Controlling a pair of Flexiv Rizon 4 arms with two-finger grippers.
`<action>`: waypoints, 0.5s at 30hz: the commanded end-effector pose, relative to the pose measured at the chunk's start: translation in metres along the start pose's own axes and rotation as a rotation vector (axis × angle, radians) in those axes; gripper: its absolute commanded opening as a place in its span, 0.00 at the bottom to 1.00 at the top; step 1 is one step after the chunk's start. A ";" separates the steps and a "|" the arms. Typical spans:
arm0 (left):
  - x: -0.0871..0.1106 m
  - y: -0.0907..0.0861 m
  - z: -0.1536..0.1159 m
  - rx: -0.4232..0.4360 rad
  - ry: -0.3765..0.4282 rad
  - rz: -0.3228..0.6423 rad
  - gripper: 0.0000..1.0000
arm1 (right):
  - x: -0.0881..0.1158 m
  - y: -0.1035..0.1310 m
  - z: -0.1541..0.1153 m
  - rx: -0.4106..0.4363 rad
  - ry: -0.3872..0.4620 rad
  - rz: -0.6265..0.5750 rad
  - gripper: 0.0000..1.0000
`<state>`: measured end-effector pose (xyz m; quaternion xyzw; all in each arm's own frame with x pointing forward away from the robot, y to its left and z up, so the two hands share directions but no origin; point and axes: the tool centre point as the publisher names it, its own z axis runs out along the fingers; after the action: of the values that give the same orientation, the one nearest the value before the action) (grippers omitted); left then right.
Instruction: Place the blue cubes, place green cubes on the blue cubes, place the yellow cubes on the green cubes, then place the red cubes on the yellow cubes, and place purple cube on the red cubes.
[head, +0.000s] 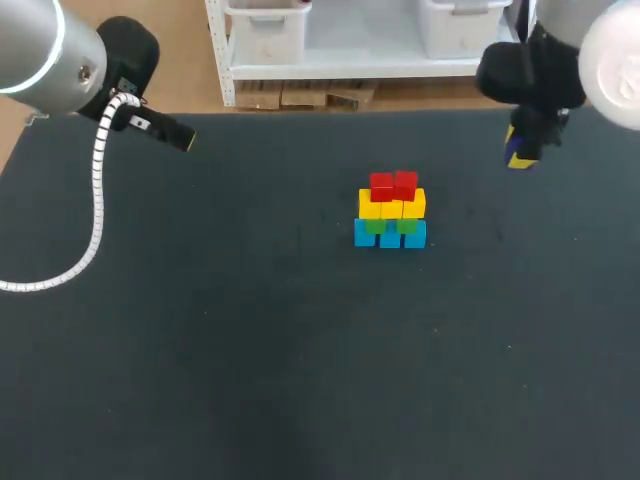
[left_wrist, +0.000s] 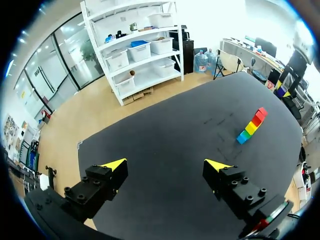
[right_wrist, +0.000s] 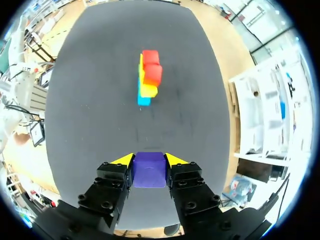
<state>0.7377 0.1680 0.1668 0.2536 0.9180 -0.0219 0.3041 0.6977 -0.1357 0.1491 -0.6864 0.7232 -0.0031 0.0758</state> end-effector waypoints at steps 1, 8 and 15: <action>-0.001 0.001 0.001 0.005 0.000 0.002 1.00 | -0.016 -0.004 -0.003 -0.043 0.001 -0.015 0.00; -0.001 0.001 0.001 0.005 0.000 0.002 1.00 | -0.044 -0.004 0.001 -0.077 -0.015 -0.018 0.00; -0.001 0.001 0.001 0.005 0.000 0.002 1.00 | -0.077 0.006 0.010 -0.093 -0.063 -0.075 0.00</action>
<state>0.7377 0.1680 0.1668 0.2535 0.9180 -0.0219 0.3041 0.6938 -0.0661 0.1495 -0.7134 0.6954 0.0477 0.0721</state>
